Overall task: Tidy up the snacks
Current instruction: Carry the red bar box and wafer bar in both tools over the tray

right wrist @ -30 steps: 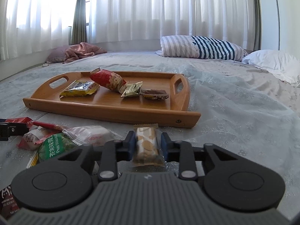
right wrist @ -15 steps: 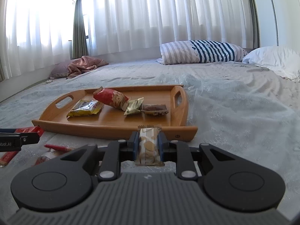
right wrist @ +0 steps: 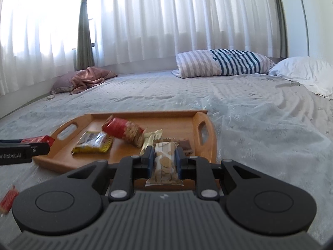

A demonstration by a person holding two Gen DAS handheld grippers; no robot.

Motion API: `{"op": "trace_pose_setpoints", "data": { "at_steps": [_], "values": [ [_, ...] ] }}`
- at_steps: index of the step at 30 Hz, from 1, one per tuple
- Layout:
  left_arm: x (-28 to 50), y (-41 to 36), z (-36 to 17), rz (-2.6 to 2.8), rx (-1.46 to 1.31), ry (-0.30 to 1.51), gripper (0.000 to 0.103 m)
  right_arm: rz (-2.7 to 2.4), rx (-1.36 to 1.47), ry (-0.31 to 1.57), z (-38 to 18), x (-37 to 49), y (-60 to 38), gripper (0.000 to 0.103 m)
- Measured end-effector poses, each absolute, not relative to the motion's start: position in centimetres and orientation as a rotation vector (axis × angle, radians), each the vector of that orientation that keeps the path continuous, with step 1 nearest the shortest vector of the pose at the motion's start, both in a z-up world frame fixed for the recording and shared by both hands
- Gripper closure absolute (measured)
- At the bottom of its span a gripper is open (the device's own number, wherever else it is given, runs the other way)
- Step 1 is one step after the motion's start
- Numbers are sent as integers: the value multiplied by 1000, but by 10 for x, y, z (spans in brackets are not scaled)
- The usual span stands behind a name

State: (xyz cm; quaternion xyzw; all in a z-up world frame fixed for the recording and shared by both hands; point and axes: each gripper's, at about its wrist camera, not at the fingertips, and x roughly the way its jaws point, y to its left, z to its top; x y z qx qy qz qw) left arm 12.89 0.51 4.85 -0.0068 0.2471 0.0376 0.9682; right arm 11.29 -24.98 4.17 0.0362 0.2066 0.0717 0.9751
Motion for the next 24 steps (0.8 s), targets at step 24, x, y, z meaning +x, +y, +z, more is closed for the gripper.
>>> {"op": "trace_pose_setpoints", "data": {
  "at_steps": [24],
  "values": [
    [299,4,47,-23,-142,604,38,105,127,568,41,253,-261,78]
  ]
}}
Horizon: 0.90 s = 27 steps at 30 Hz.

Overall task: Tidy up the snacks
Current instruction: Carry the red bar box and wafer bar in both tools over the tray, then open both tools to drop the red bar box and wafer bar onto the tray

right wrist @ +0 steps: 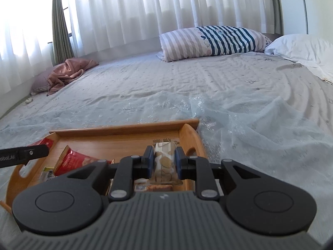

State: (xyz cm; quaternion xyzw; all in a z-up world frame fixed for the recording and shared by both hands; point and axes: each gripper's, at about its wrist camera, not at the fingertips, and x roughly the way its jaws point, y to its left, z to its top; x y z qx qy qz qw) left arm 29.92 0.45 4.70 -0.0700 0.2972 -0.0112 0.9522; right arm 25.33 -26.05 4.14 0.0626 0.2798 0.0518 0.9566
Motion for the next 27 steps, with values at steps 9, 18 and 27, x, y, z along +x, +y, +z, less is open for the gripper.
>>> {"op": "trace_pose_setpoints", "data": {
  "at_steps": [9,18,27],
  "values": [
    [332,-9,27,-12,-126,631,38,104,159,621,18,284,-251,80],
    [340,-12,10,17,-87,662,38,106,162,625,9,289,-248,81],
    [347,-13,5,24,-81,706,37,121,154,605,6,285,-248,81]
  ]
}}
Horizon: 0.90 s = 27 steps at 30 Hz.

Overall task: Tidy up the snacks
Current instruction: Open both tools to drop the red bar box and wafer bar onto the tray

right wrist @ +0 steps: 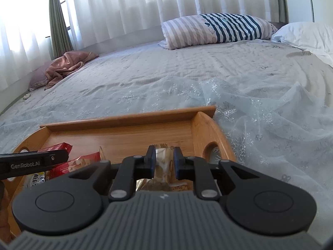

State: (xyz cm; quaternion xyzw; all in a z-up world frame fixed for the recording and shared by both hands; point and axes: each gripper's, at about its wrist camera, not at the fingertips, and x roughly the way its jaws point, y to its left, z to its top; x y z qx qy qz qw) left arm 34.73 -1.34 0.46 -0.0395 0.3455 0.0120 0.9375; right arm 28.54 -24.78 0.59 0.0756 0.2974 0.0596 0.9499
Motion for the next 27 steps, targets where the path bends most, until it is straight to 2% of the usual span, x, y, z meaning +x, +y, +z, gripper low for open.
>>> {"op": "trace_pose_setpoints", "data": {
  "at_steps": [5,8,10,13,15,19,27],
  "values": [
    [348,-13,3,24,-81,725,37,118,167,606,6,285,-249,76],
    [348,-14,4,21,-67,724,32,114,184,603,8,284,-251,67],
    [344,-14,7,19,-63,710,23,102,200,595,11,281,-255,57],
    [334,-14,14,5,-60,690,13,97,202,583,15,271,-259,50],
    [324,-15,22,-9,-51,668,10,101,185,568,19,261,-260,48],
    [298,-15,42,-35,-40,624,0,114,179,531,34,238,-264,36],
    [233,-11,61,-55,-39,588,0,177,203,488,51,179,-267,18]
  ]
}}
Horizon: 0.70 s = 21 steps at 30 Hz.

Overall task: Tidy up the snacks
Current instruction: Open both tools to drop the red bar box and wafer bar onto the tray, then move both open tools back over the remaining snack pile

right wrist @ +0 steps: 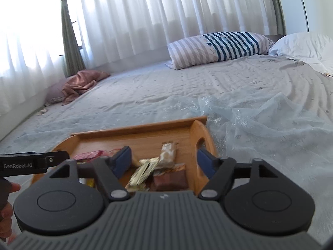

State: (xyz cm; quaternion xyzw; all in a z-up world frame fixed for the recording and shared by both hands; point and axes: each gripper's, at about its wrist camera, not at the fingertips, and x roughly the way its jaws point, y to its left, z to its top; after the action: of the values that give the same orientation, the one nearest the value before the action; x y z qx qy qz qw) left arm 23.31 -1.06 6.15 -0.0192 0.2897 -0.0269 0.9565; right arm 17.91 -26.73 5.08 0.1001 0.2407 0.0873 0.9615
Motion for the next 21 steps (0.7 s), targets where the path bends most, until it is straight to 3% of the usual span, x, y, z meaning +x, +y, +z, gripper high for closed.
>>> {"op": "trace_pose_setpoints", "data": {
  "at_steps": [11,16,21],
  "values": [
    [134,0,56,-105,-27,531,0,249,145,454,32,93,-250,10],
    [98,10,43,-79,-22,507,0,281,137,419,25,61,-243,1],
    [71,25,31,-34,-37,493,0,299,94,394,19,33,-228,0]
  ]
}}
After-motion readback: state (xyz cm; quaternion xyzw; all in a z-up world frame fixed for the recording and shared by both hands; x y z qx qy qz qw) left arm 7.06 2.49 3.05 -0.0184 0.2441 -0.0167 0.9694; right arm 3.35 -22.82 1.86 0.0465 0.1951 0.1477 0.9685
